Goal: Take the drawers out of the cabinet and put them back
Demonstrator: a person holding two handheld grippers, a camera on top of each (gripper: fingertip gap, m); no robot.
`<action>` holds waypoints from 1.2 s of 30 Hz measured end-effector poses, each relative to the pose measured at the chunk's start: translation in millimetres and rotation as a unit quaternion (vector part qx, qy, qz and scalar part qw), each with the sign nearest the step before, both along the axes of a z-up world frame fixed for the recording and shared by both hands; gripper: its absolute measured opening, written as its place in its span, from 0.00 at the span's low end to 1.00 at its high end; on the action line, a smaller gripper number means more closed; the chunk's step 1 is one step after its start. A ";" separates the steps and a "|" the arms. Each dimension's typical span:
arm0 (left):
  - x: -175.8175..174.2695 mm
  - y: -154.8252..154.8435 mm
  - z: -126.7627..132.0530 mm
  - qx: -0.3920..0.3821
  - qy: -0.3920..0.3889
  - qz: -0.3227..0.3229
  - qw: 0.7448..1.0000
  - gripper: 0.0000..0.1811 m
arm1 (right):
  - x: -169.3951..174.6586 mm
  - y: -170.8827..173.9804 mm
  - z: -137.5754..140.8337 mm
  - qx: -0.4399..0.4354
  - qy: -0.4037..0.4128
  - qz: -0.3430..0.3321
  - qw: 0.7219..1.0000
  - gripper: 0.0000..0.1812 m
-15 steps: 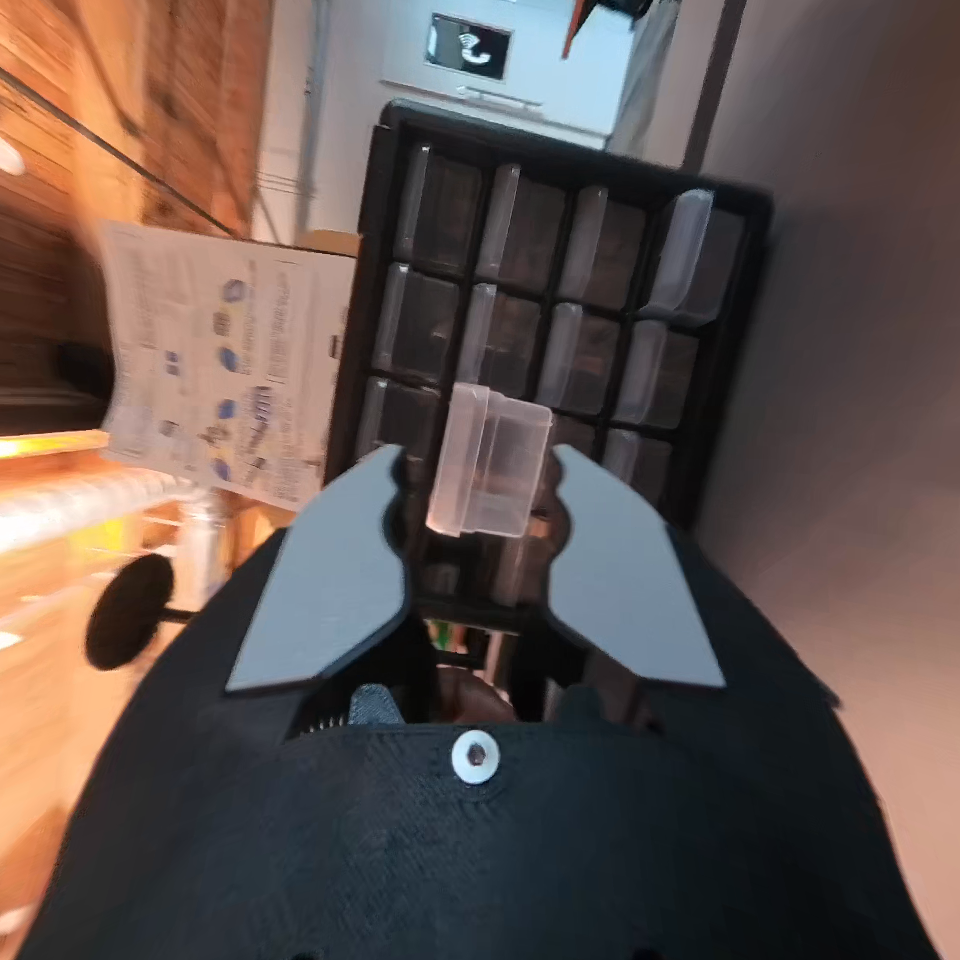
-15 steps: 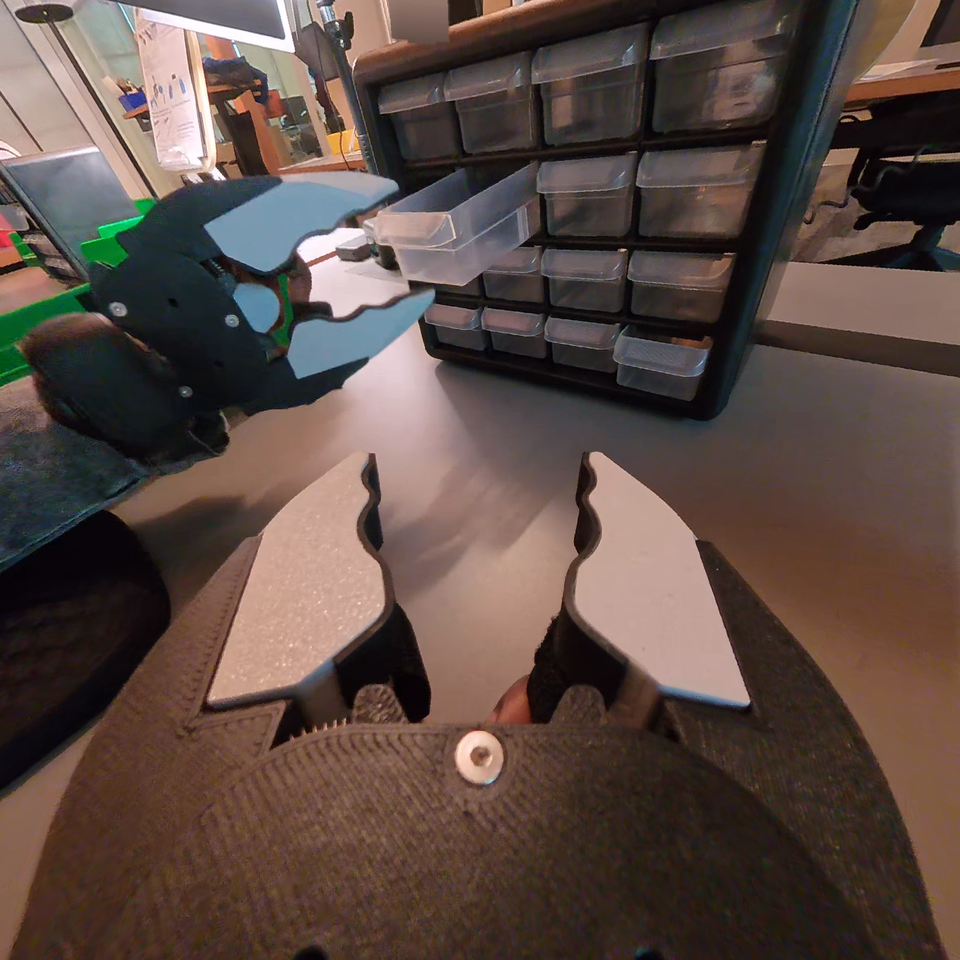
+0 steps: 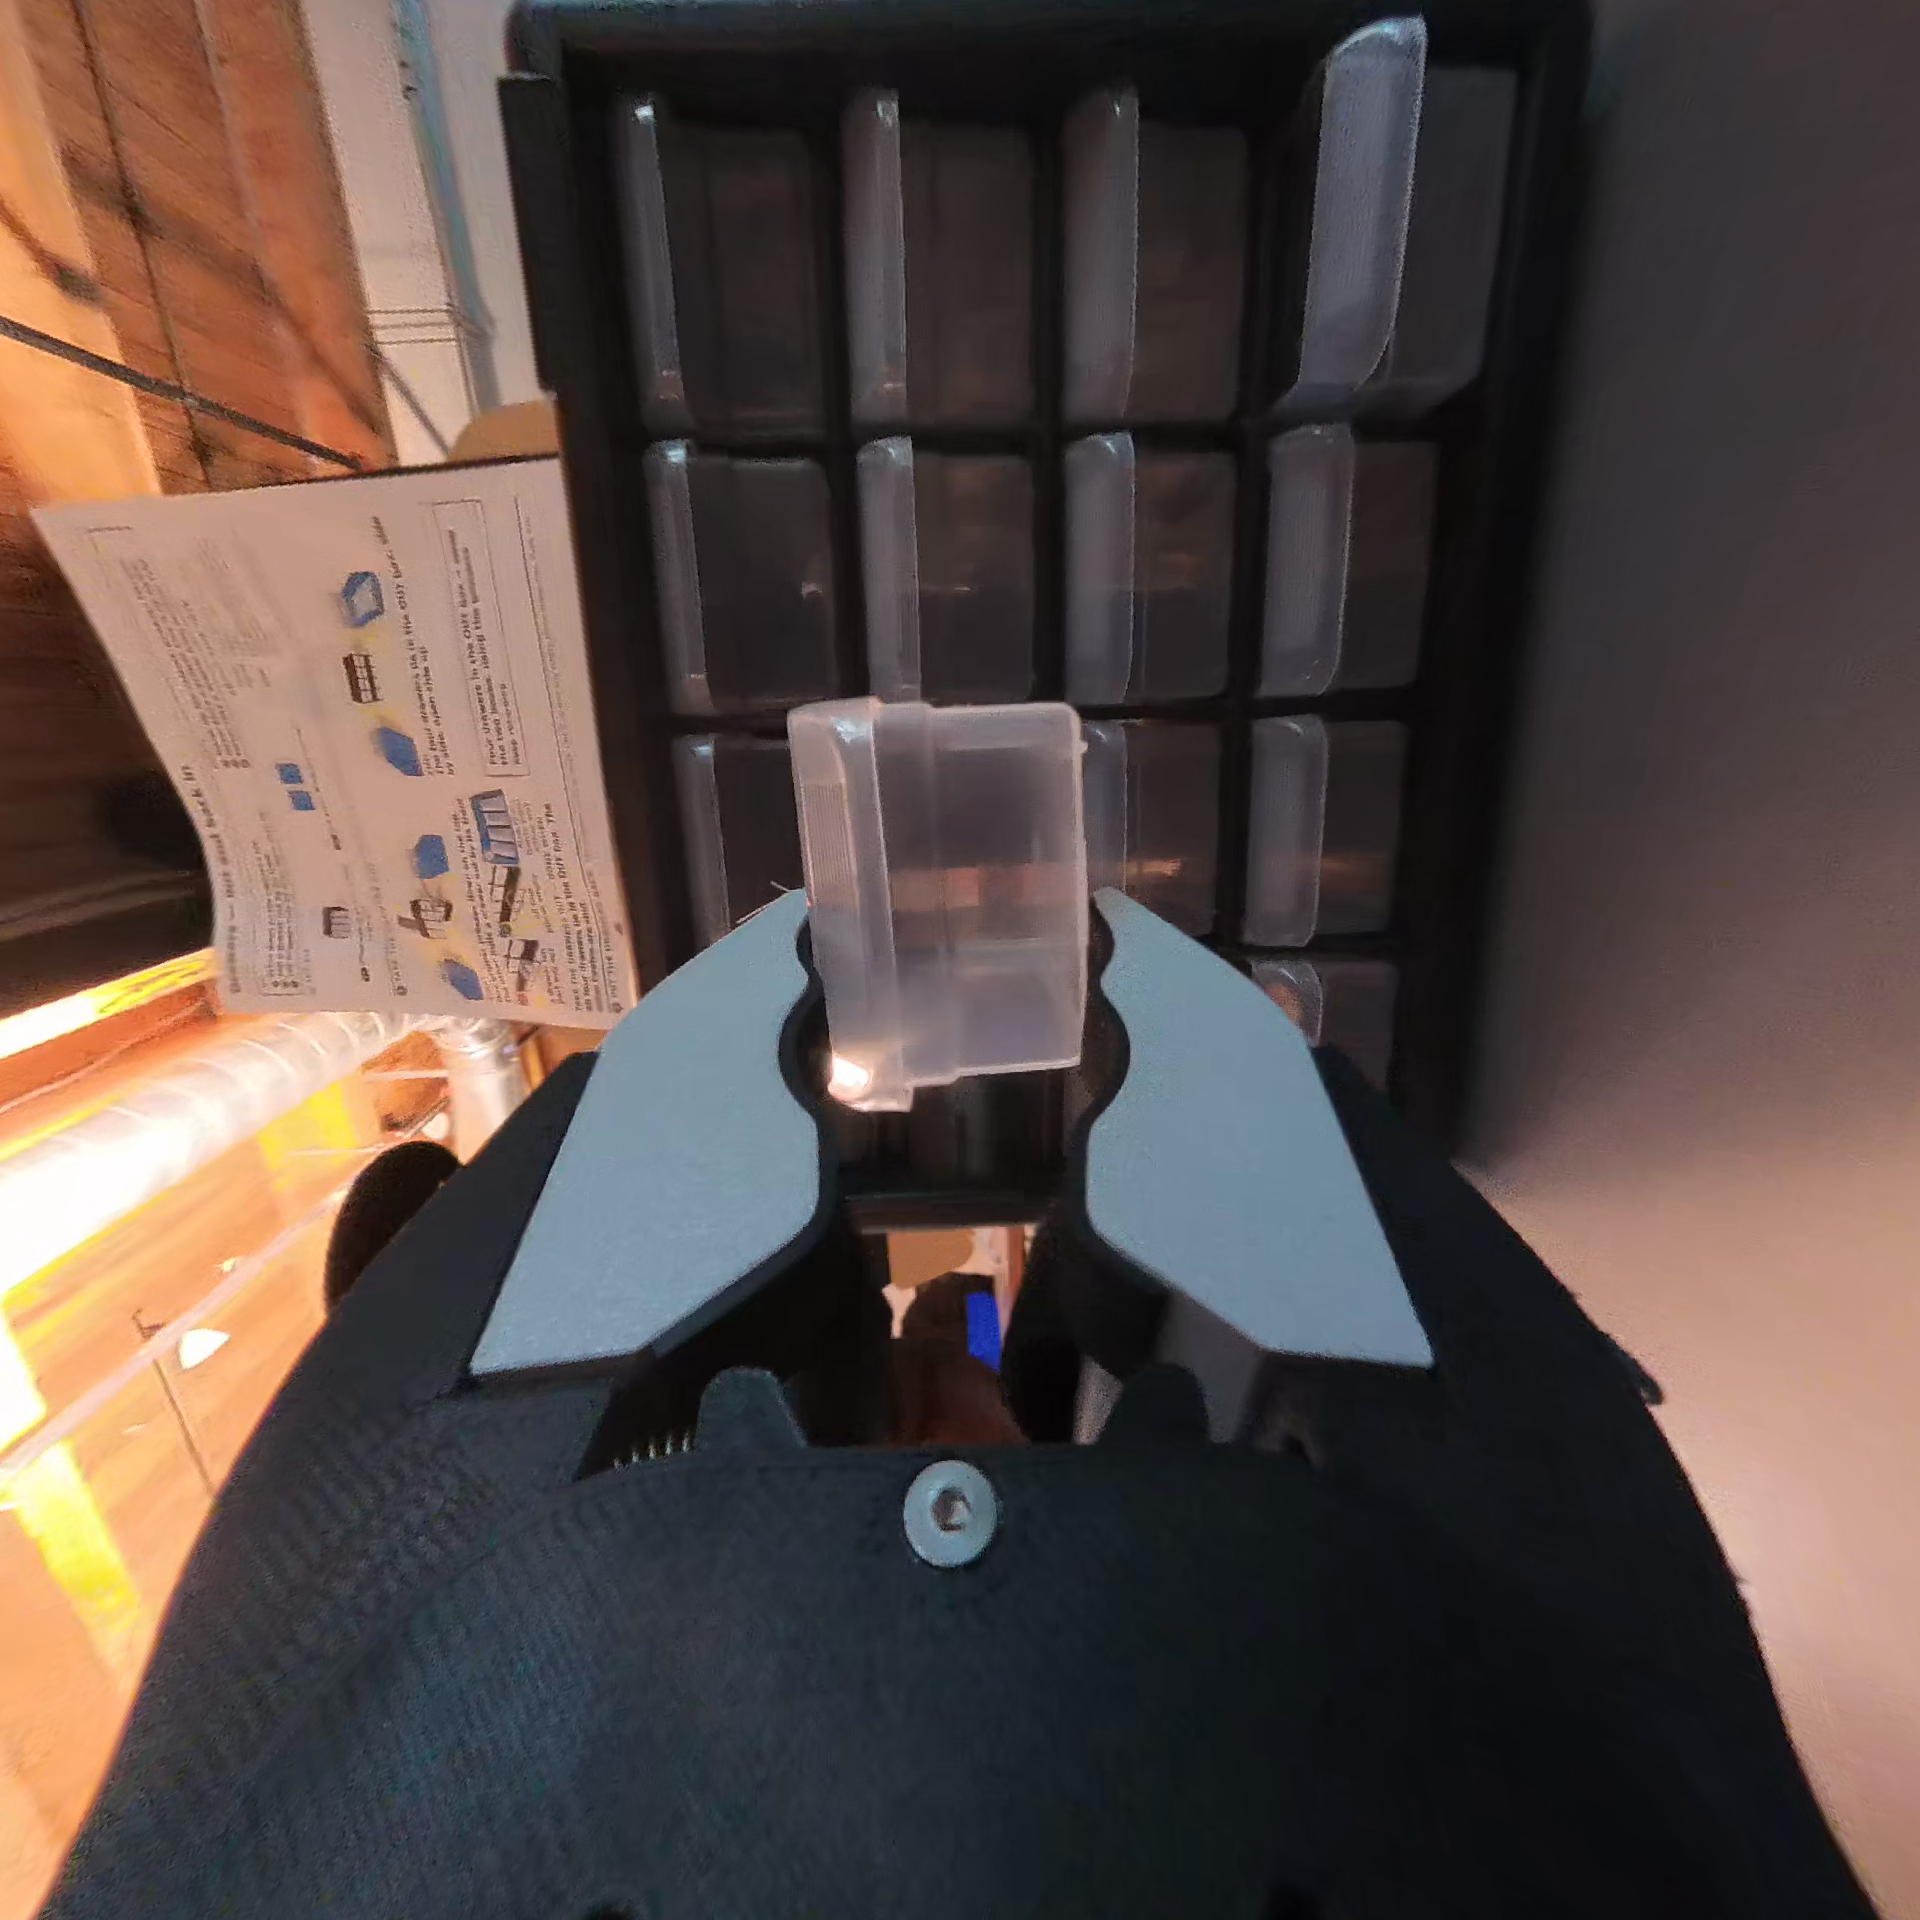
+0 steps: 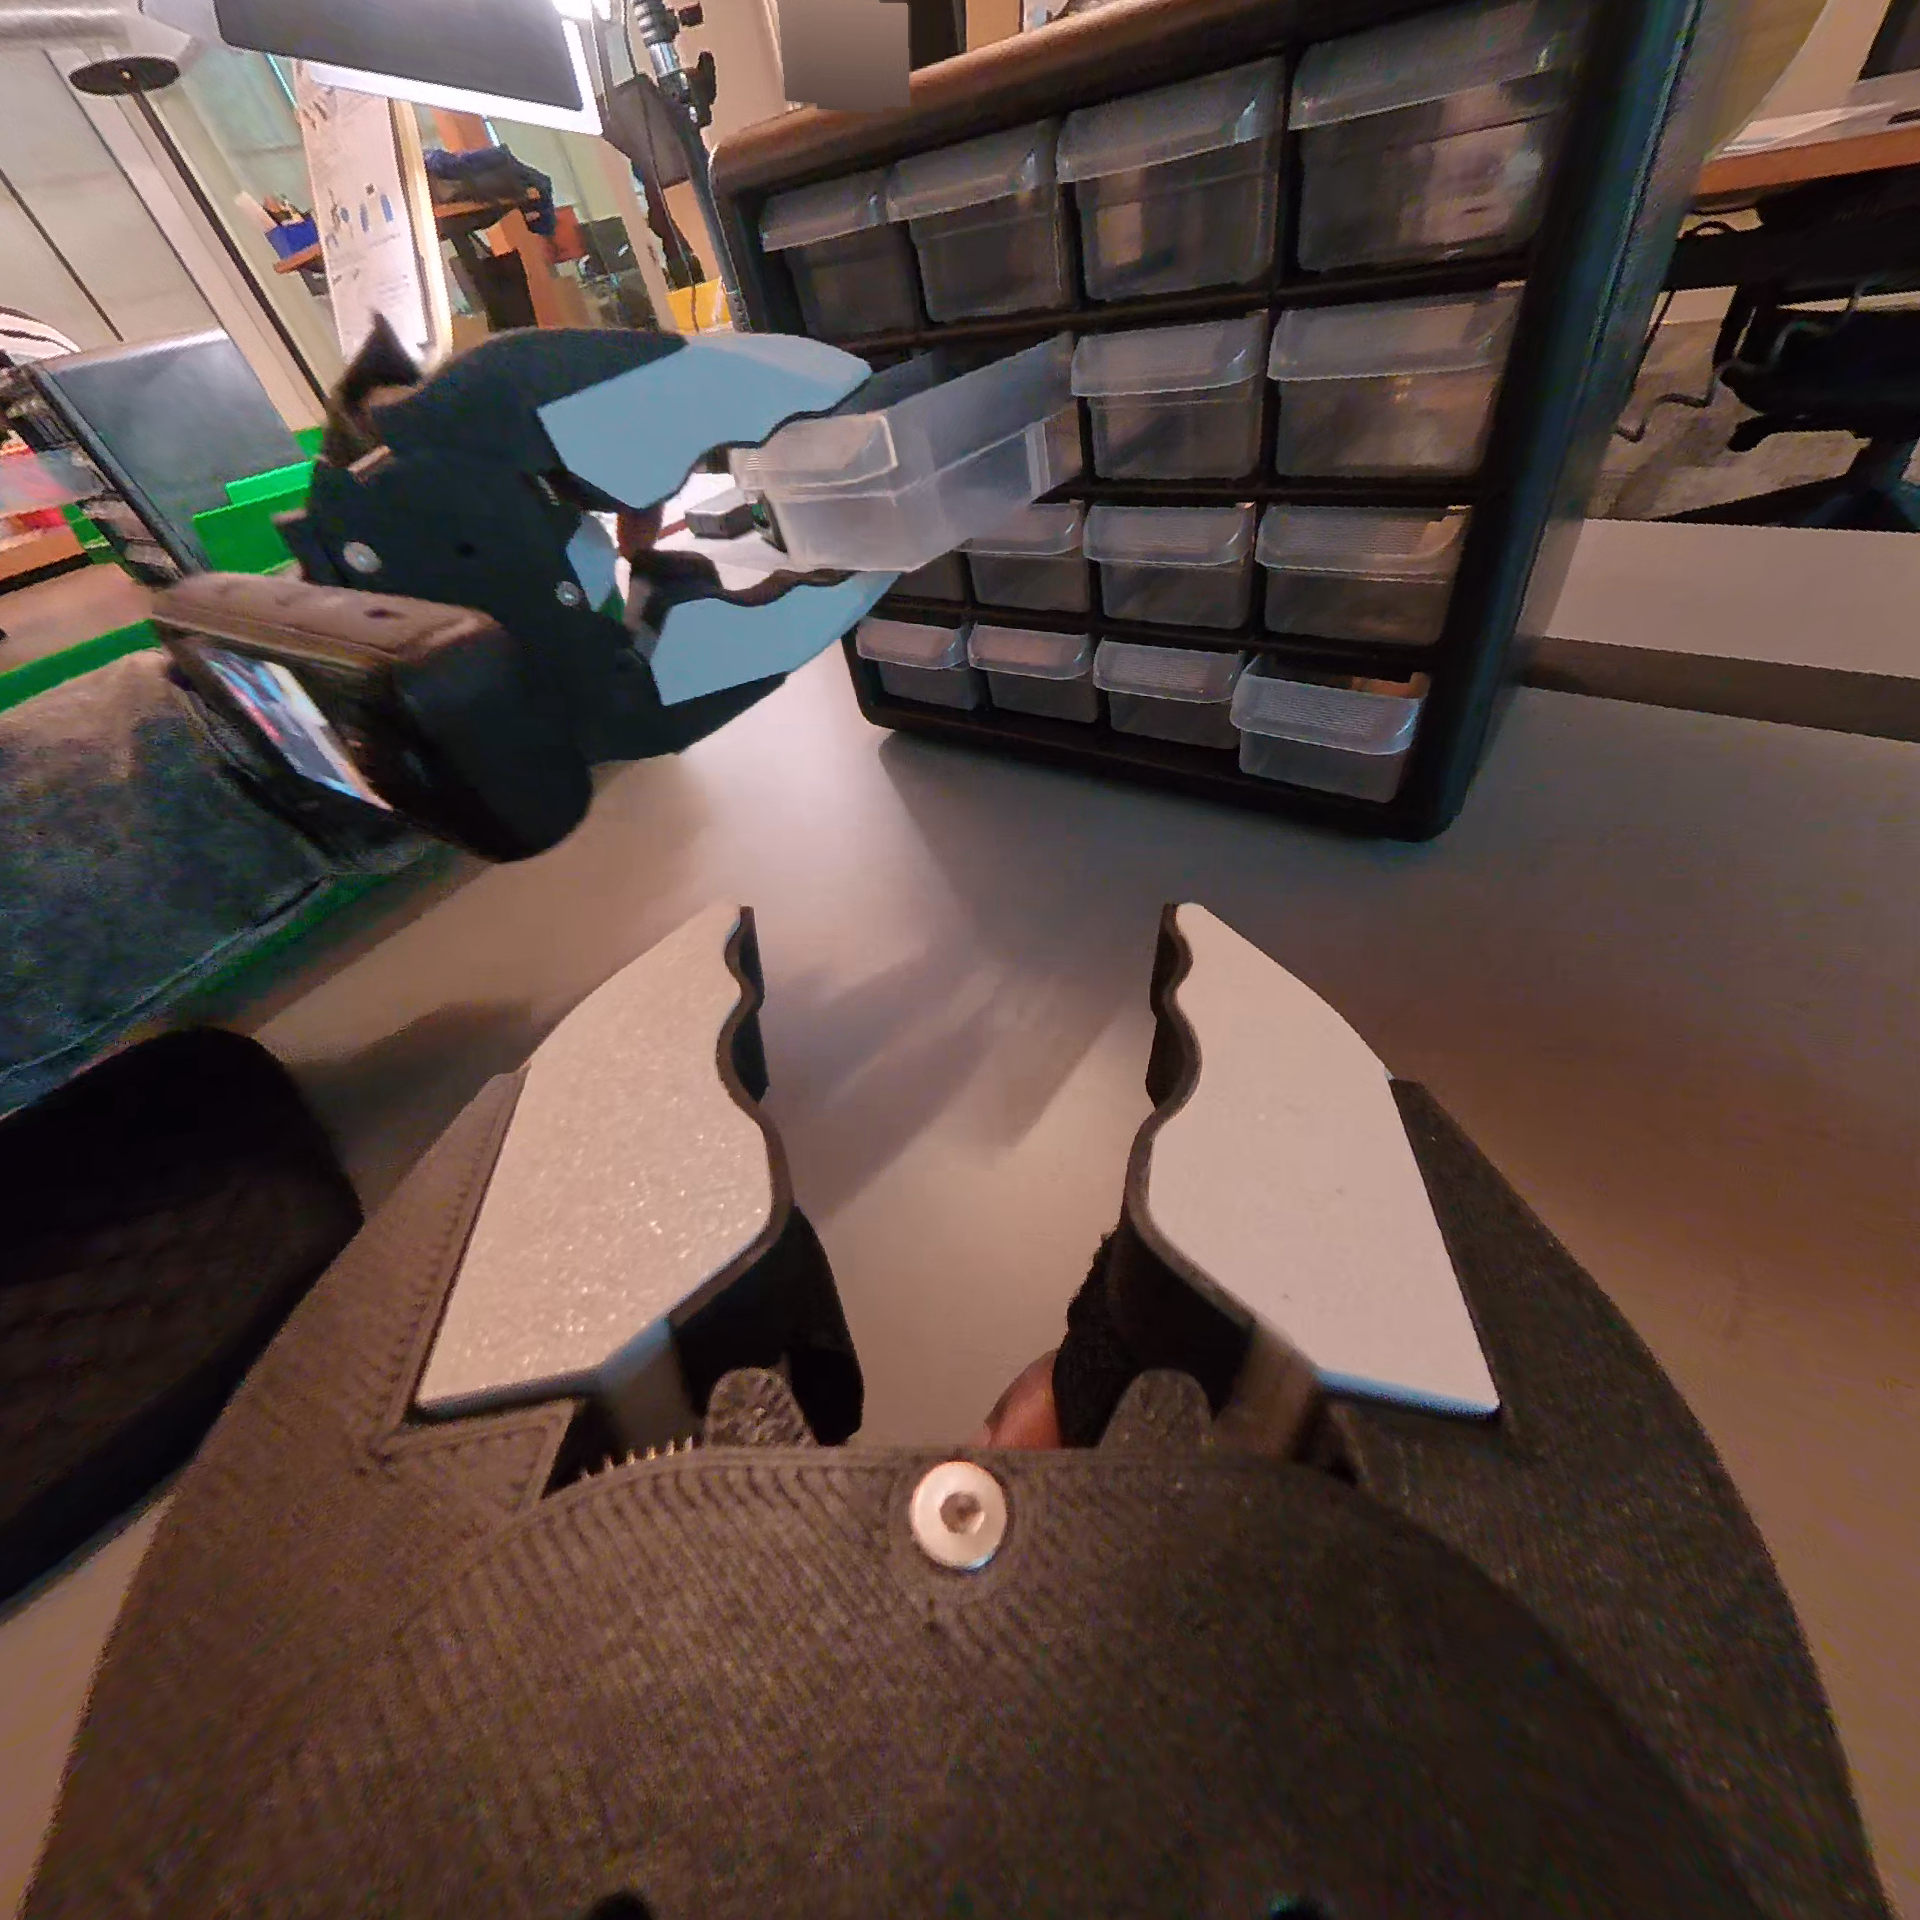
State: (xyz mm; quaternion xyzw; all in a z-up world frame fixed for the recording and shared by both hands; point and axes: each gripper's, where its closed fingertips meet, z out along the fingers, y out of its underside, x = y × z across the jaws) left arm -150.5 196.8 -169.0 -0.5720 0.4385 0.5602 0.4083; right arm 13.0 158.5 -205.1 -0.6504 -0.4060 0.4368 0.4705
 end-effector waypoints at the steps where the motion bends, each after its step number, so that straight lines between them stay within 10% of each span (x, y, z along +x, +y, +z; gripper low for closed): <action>1: 1.8 -3.8 0.9 -0.006 -0.002 0.001 1.000 0.25 | -0.2 -0.3 0.1 0.001 0.000 0.000 1.000 0.40; 13: 31.0 -39.2 17.5 -0.100 -0.087 -0.024 0.991 0.25 | 0.9 0.8 1.5 -0.006 0.007 -0.002 1.000 0.40; 27: 55.2 -85.8 37.7 0.107 -0.236 -0.130 0.957 0.25 | 0.6 -7.6 12.2 0.079 0.008 0.011 0.997 0.43; 36: 117.3 -126.7 -6.0 -0.041 -0.194 -0.332 0.922 0.25 | -4.3 -47.2 20.6 0.510 -0.096 0.032 0.855 0.42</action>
